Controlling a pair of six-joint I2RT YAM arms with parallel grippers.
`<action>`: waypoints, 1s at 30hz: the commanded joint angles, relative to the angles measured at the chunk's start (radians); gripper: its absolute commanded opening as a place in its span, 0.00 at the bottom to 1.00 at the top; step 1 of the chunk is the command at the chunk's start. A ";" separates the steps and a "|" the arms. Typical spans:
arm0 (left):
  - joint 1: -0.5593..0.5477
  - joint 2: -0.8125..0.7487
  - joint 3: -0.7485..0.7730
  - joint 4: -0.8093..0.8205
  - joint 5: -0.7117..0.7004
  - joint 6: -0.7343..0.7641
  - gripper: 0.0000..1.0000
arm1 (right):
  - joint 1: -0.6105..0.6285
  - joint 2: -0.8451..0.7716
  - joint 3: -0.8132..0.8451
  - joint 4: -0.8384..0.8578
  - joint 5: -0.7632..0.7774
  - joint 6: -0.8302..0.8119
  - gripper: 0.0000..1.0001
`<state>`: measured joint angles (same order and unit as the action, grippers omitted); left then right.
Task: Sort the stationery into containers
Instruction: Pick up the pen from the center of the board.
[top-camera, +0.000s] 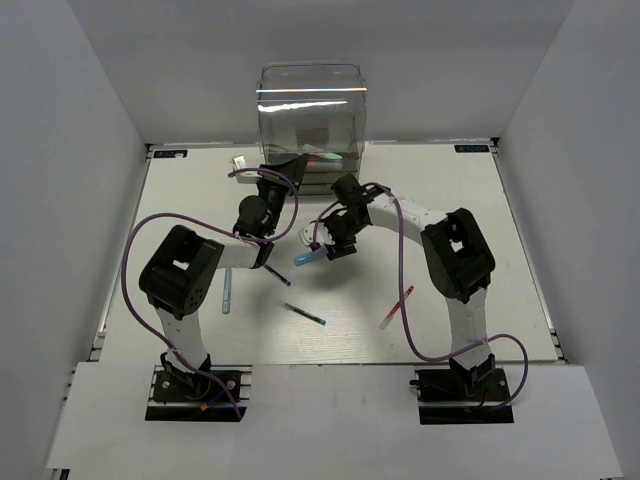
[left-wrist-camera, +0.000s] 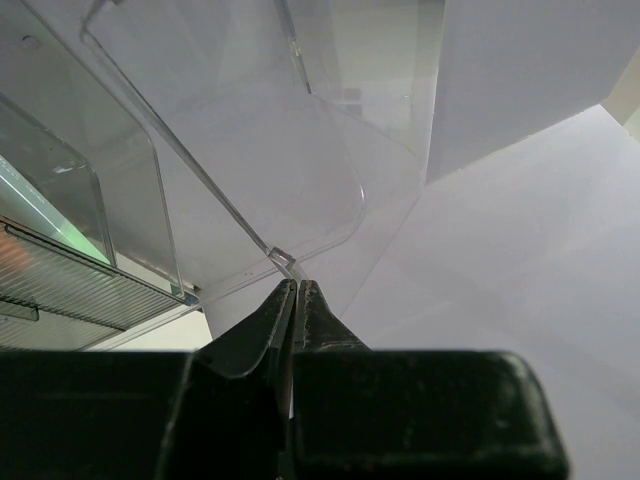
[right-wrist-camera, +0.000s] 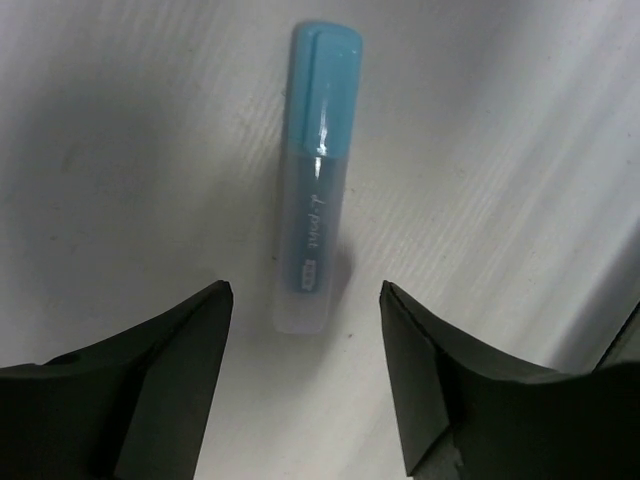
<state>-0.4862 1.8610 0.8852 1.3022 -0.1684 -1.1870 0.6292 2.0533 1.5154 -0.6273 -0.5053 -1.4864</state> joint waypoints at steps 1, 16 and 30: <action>0.011 -0.029 0.004 0.275 -0.002 -0.002 0.05 | 0.007 0.034 0.065 -0.092 -0.006 0.000 0.66; 0.011 -0.029 0.004 0.275 -0.002 -0.002 0.05 | 0.010 0.103 0.115 -0.225 0.027 -0.012 0.30; 0.011 -0.020 0.004 0.275 -0.002 -0.002 0.05 | 0.003 -0.249 -0.345 0.455 0.169 0.291 0.00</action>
<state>-0.4862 1.8610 0.8852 1.3025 -0.1684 -1.1870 0.6342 1.9125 1.2606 -0.4484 -0.3882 -1.3117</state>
